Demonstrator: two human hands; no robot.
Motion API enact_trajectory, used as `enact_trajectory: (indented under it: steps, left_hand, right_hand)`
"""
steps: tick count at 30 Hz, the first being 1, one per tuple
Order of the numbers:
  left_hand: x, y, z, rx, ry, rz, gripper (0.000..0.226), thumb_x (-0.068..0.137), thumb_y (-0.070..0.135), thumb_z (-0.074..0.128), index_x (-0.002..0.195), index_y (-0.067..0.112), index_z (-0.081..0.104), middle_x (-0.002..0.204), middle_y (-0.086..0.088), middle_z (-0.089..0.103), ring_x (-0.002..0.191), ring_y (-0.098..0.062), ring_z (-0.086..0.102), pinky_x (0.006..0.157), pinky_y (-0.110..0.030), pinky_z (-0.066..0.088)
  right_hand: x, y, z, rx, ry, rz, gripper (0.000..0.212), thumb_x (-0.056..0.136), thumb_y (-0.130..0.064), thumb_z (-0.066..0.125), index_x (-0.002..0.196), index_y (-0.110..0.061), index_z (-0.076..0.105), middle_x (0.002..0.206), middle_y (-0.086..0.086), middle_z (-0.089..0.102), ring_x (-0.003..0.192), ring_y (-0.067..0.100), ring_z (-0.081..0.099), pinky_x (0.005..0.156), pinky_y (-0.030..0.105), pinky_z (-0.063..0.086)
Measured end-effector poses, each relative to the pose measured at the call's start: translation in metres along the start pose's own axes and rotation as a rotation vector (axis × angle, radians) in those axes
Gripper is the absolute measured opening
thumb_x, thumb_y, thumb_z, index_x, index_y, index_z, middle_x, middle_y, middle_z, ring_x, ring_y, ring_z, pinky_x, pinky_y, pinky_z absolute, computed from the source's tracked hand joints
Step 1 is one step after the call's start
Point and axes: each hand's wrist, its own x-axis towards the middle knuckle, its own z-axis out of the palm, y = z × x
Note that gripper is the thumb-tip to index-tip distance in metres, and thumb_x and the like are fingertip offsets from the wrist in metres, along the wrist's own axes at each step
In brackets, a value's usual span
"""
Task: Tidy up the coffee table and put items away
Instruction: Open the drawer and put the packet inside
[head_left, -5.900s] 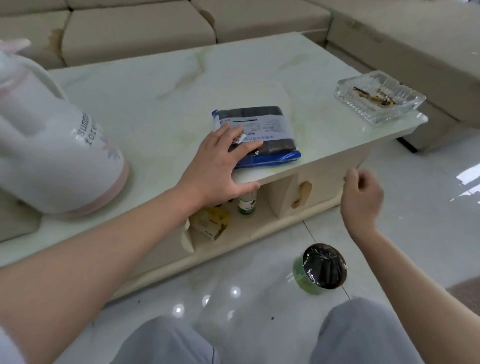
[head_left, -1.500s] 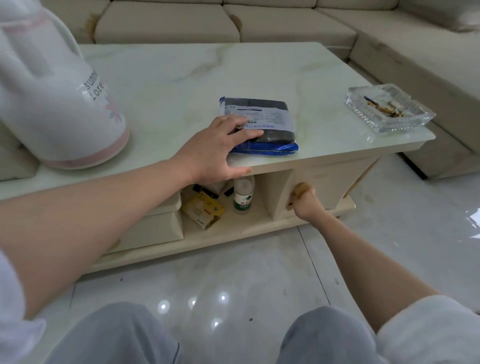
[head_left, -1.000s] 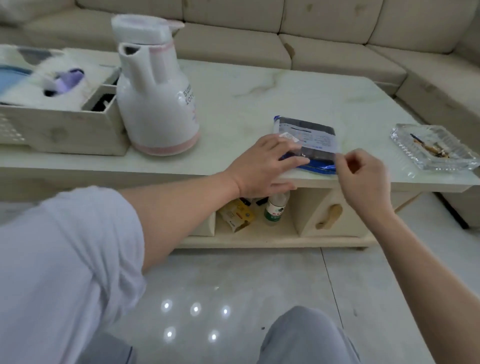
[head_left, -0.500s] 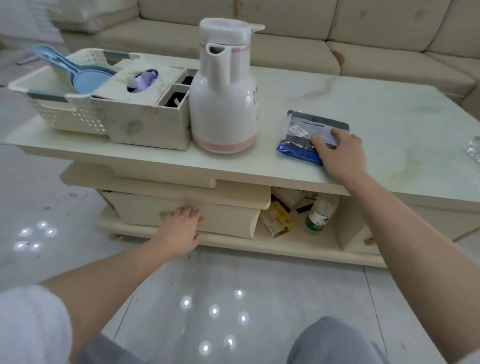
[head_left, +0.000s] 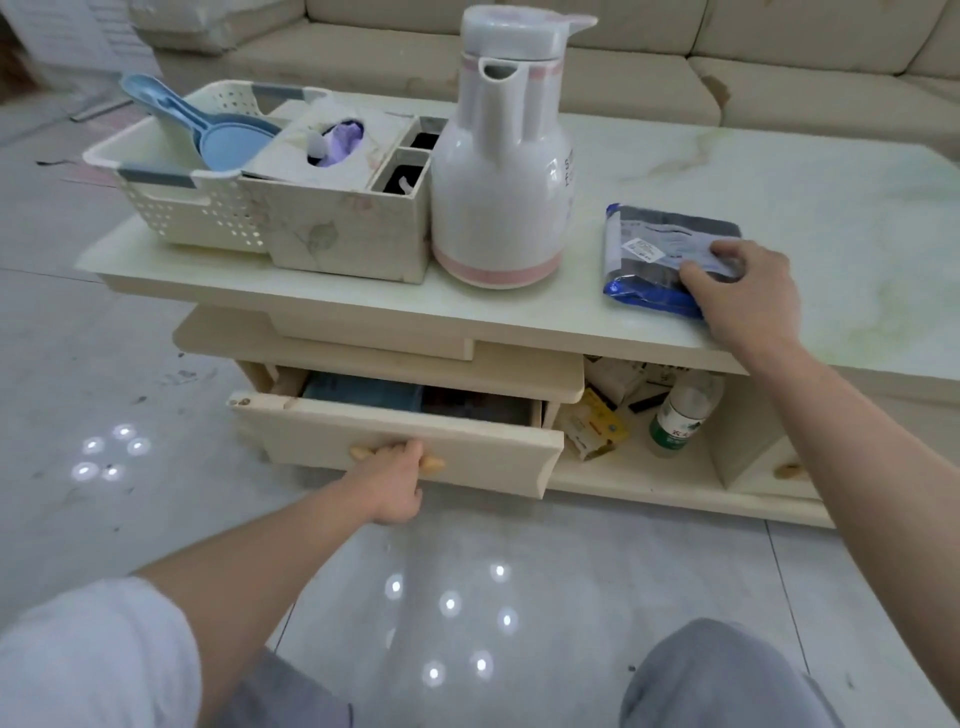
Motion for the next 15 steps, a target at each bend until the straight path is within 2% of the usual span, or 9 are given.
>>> enact_trajectory:
  steps: [3,5,6,8,9,10,13,15]
  left_hand:
    - [-0.029,-0.001,0.006,0.043,-0.109,0.033,0.041,0.097,0.027,0.053,0.132,0.015,0.035,0.126,-0.008,0.053,0.094,-0.019,0.05,0.076,-0.032,0.04]
    - [-0.043,0.0,0.013,0.073,-0.164,0.038,0.045,0.097,0.026,0.052,0.137,0.014,0.032,0.129,-0.009,0.053,0.104,-0.022,0.055,0.08,-0.032,0.042]
    - [-0.048,0.0,0.015,0.074,-0.19,0.033,0.047,0.097,0.025,0.051,0.138,0.013,0.032,0.13,-0.009,0.053,0.109,-0.023,0.056,0.082,-0.033,0.043]
    - [-0.057,0.0,0.016,0.061,-0.234,0.025,0.046,0.098,0.026,0.05,0.139,0.013,0.032,0.132,-0.009,0.052,0.113,-0.025,0.056,0.086,-0.033,0.044]
    - [-0.06,-0.001,0.014,0.048,-0.247,0.024,0.045,0.099,0.026,0.049,0.138,0.012,0.033,0.134,-0.009,0.052,0.114,-0.026,0.056,0.085,-0.033,0.043]
    - [-0.062,-0.002,0.013,0.031,-0.259,0.023,0.043,0.099,0.027,0.048,0.137,0.012,0.034,0.134,-0.009,0.052,0.114,-0.026,0.056,0.085,-0.033,0.043]
    - [-0.067,-0.003,0.011,0.007,-0.29,0.029,0.041,0.099,0.029,0.048,0.136,0.014,0.036,0.133,-0.007,0.053,0.112,-0.023,0.056,0.087,-0.033,0.044]
    - [-0.069,-0.005,0.012,0.027,-0.307,0.04,0.042,0.1,0.033,0.047,0.136,0.015,0.036,0.131,-0.006,0.055,0.107,-0.022,0.057,0.088,-0.034,0.045]
  right_hand:
    - [0.002,-0.007,-0.008,0.011,-0.06,0.12,0.08,0.072,-0.056,0.064,0.141,-0.021,0.044,0.138,0.008,0.051,0.121,0.029,0.054,0.099,0.041,0.046]
    - [0.011,-0.018,-0.015,0.071,-0.15,0.274,0.092,0.068,-0.048,0.074,0.144,-0.01,0.037,0.134,0.008,0.053,0.116,0.027,0.056,0.088,0.036,0.047]
    - [0.015,-0.023,-0.017,0.129,-0.198,0.341,0.085,0.067,-0.043,0.078,0.137,-0.007,0.044,0.13,0.009,0.057,0.106,0.023,0.06,0.078,0.032,0.047]
    - [0.013,-0.03,-0.022,0.285,-0.29,0.408,0.045,0.072,-0.032,0.08,0.107,-0.012,0.061,0.11,0.007,0.066,0.075,0.014,0.061,0.057,0.026,0.044]
    - [0.005,-0.033,-0.027,0.361,-0.322,0.436,0.027,0.076,-0.029,0.078,0.093,-0.017,0.062,0.098,0.006,0.067,0.062,0.011,0.058,0.049,0.023,0.04]
    - [-0.006,-0.035,-0.031,0.42,-0.356,0.464,0.018,0.08,-0.028,0.076,0.084,-0.02,0.061,0.086,0.003,0.068,0.054,0.009,0.056,0.044,0.02,0.038]
    - [-0.06,-0.036,-0.052,0.596,-0.488,0.513,0.013,0.085,-0.026,0.07,0.079,-0.02,0.061,0.053,-0.006,0.064,0.037,0.004,0.052,0.034,0.012,0.033]
    - [-0.102,-0.04,-0.063,0.67,-0.632,0.512,0.014,0.078,-0.026,0.073,0.079,-0.016,0.063,0.053,-0.003,0.063,0.037,0.007,0.049,0.031,0.014,0.029]
